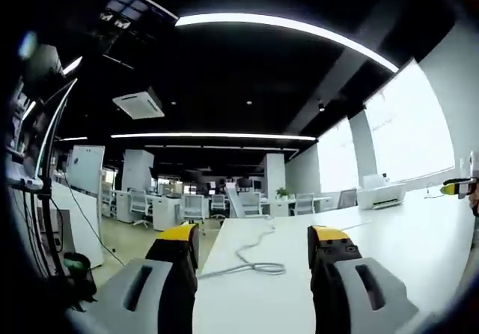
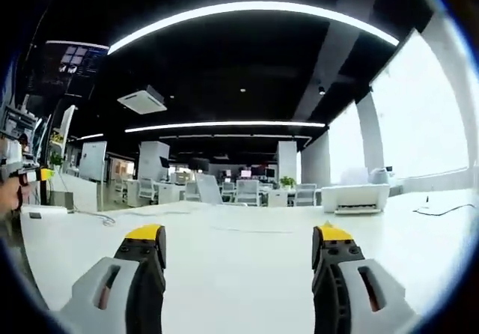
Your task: Pick up the power strip scattered on the table, fix it on the side mounting bracket of the table, and press the switch
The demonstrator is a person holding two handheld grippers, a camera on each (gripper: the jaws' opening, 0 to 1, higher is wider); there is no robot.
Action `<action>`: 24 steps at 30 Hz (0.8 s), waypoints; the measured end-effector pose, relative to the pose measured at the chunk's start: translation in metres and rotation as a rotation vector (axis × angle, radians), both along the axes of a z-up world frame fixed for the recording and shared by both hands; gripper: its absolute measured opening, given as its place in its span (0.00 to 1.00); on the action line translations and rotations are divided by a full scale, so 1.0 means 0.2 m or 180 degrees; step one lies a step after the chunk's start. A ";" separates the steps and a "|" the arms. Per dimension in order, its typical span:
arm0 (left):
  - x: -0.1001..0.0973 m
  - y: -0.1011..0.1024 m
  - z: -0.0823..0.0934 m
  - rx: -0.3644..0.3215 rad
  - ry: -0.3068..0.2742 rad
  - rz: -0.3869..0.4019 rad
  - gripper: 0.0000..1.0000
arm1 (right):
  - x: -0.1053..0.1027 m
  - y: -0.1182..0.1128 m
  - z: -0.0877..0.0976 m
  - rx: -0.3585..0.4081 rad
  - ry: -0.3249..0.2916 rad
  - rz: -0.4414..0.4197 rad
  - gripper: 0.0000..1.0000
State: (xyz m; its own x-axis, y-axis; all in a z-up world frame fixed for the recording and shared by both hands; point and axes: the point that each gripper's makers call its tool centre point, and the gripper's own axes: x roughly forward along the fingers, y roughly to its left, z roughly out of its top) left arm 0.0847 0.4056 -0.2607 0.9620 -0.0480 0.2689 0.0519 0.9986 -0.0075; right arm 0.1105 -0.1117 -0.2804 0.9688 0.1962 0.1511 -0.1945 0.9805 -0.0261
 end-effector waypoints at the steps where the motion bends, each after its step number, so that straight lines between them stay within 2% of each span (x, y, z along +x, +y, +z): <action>1: 0.00 0.00 0.00 0.0002 -0.0006 0.0010 0.63 | 0.00 0.00 0.00 -0.0009 -0.0009 -0.0002 0.77; 8: -0.01 0.03 0.03 -0.0003 -0.0053 0.0055 0.63 | 0.01 -0.03 -0.02 0.0044 0.0004 -0.0007 0.77; 24: -0.03 0.06 0.03 -0.0035 -0.0089 0.0151 0.63 | -0.01 -0.03 -0.01 0.0031 -0.0026 0.0003 0.77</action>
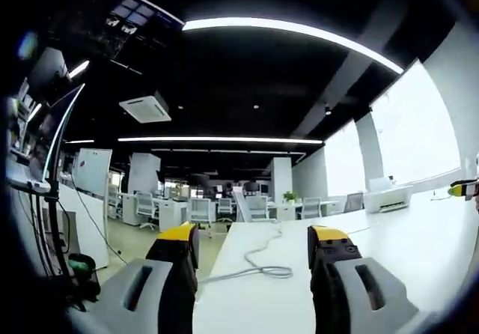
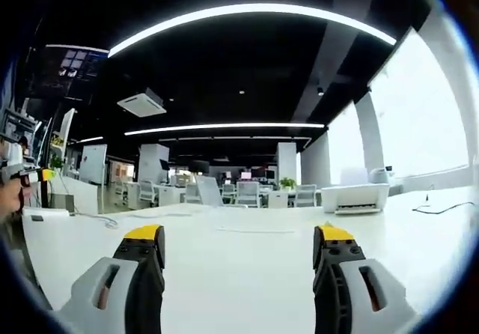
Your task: Pick up the power strip scattered on the table, fix it on the side mounting bracket of the table, and press the switch
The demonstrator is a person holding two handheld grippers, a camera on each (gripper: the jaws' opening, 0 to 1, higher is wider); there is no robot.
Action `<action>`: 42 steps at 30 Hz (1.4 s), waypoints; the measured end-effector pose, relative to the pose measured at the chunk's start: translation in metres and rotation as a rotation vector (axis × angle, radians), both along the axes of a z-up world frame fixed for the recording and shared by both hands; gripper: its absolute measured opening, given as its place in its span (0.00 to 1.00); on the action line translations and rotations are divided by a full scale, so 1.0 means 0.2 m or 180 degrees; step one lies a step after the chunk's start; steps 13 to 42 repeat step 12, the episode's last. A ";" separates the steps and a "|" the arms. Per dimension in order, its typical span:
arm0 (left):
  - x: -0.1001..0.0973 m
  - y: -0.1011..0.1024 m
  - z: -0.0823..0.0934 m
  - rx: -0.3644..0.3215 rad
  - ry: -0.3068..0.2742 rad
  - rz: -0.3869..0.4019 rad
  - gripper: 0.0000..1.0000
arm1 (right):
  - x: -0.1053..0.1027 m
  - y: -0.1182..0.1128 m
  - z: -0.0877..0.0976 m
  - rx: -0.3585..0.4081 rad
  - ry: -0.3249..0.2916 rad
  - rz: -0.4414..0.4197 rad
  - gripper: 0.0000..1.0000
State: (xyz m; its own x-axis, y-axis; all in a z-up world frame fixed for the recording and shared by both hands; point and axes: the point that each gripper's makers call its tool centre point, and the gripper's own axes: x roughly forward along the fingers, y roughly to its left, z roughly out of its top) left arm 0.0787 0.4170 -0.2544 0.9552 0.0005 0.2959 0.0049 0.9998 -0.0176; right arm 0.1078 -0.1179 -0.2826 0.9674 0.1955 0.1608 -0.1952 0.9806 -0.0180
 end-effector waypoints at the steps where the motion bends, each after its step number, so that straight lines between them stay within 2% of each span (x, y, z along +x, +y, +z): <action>1: 0.00 0.00 0.00 -0.0004 -0.0002 0.0007 0.63 | 0.00 0.00 0.00 0.0000 0.0000 -0.0003 0.77; 12: 0.01 0.01 -0.03 -0.0028 0.0030 0.0011 0.63 | 0.00 0.03 -0.04 0.0011 0.0065 0.0028 0.76; 42: 0.01 0.01 -0.03 -0.0028 0.0030 0.0011 0.63 | 0.00 0.03 -0.04 0.0011 0.0065 0.0028 0.76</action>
